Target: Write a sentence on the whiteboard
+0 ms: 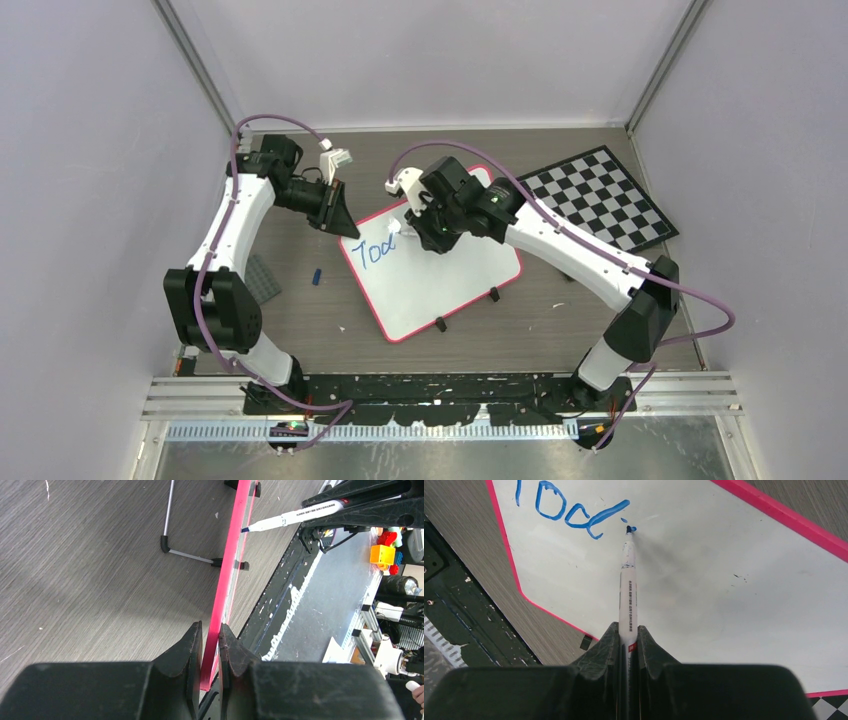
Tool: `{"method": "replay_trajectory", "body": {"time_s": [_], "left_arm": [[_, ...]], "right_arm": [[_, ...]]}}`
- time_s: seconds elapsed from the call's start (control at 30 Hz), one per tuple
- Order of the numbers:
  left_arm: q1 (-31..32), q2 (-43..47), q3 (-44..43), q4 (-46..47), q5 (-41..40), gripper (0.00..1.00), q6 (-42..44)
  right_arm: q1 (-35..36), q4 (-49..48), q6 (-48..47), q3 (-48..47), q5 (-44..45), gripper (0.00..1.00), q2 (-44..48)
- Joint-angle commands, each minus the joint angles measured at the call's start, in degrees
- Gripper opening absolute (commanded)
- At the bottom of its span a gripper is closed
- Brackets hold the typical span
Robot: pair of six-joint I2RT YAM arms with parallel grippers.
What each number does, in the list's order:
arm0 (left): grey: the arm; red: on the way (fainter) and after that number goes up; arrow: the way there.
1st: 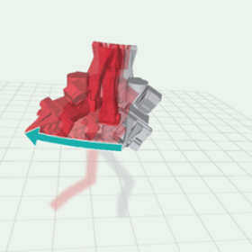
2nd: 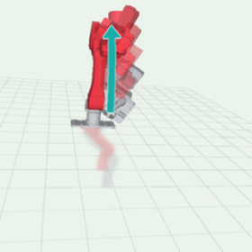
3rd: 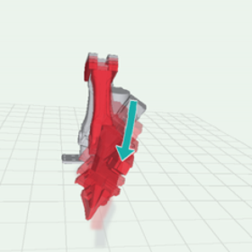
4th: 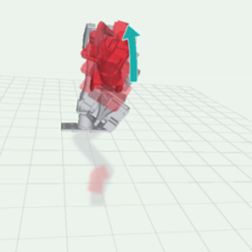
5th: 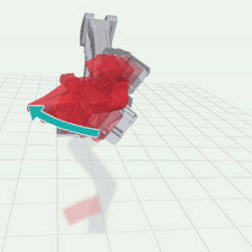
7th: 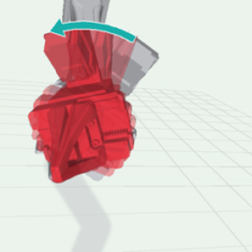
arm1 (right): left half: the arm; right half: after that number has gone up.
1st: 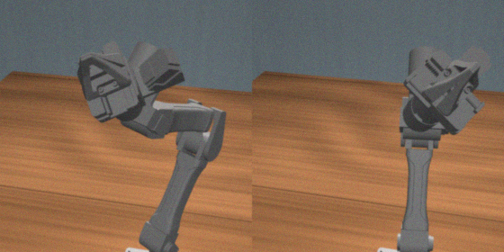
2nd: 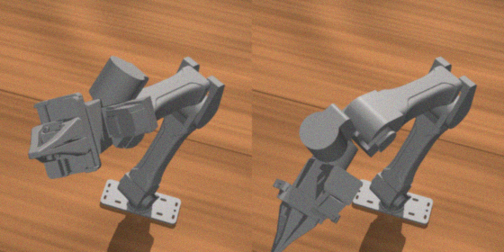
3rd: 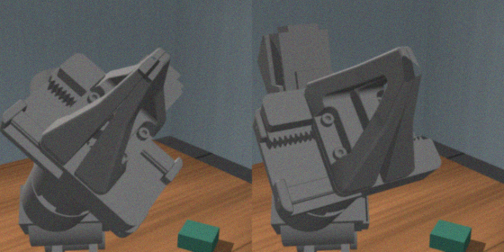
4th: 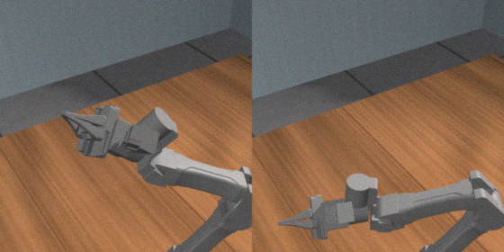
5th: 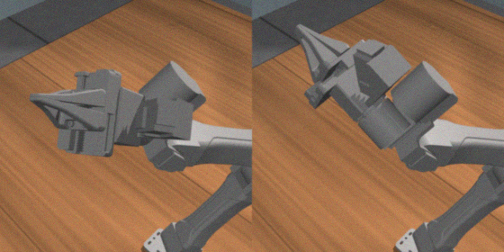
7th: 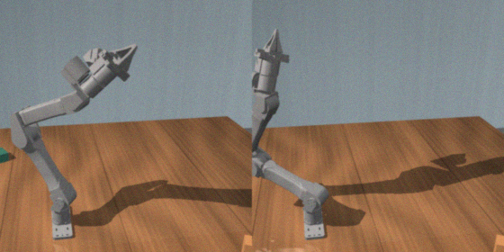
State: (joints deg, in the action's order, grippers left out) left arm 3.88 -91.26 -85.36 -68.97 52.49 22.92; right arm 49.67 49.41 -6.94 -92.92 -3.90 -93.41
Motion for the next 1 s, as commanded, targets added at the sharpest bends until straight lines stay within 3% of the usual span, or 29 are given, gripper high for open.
{"method": "replay_trajectory", "body": {"time_s": [0.0, 0.97], "left_arm": [[1.13, 0.28, 1.46, 2.55, -4.60, 0.00, -0.15], [1.24, 0.21, 1.34, 2.30, -4.74, 0.00, -0.24]], "right_arm": [[0.25, -2.21, 0.68, -2.54, 1.02, 0.00, -0.95], [1.46, -0.90, -0.94, 2.40, 0.46, 0.00, 1.29]]}}
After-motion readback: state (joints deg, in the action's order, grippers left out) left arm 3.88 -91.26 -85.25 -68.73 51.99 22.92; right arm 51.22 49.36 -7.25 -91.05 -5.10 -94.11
